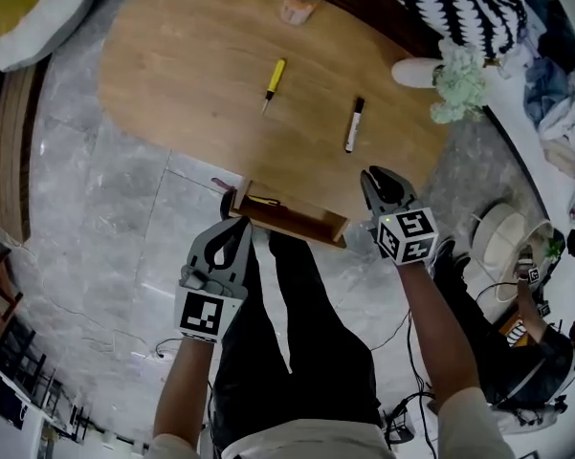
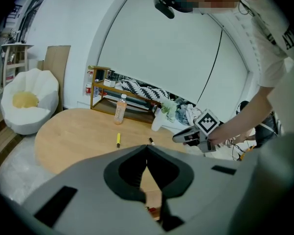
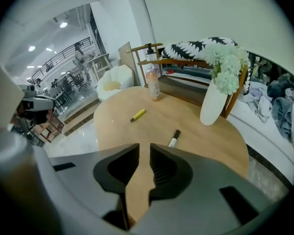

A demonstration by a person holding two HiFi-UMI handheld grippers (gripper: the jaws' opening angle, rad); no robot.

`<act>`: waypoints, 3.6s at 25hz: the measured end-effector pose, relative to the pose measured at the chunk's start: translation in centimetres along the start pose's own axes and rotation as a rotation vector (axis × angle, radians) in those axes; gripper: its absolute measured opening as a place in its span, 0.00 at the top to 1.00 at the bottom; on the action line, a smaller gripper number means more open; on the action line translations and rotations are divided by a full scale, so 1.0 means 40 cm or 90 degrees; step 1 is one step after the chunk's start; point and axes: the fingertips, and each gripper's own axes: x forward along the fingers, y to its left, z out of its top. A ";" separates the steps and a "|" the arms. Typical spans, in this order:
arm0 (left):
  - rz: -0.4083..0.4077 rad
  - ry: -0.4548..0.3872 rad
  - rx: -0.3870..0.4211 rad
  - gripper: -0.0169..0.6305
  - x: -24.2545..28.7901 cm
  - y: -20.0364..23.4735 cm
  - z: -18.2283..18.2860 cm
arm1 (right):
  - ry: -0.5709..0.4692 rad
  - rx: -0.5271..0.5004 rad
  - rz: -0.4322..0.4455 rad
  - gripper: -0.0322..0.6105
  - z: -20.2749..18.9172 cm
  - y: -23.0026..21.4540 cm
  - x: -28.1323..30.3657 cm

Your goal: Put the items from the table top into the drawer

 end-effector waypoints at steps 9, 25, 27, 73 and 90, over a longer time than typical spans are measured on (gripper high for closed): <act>0.015 0.017 0.002 0.94 0.058 0.061 -0.112 | 0.030 0.029 -0.023 0.79 -0.078 -0.081 0.185; 0.009 0.038 -0.037 0.94 0.096 0.086 -0.223 | 0.087 0.123 -0.125 0.79 -0.178 -0.174 0.350; 0.012 0.040 -0.044 0.94 0.096 0.092 -0.229 | 0.081 0.124 -0.124 0.82 -0.177 -0.170 0.352; -0.010 0.063 -0.017 0.94 0.007 0.103 -0.349 | 0.159 -0.094 0.125 0.82 -0.437 0.294 0.218; -0.011 0.078 -0.030 0.94 -0.011 0.115 -0.415 | 0.250 -0.159 0.179 0.82 -0.588 0.379 0.279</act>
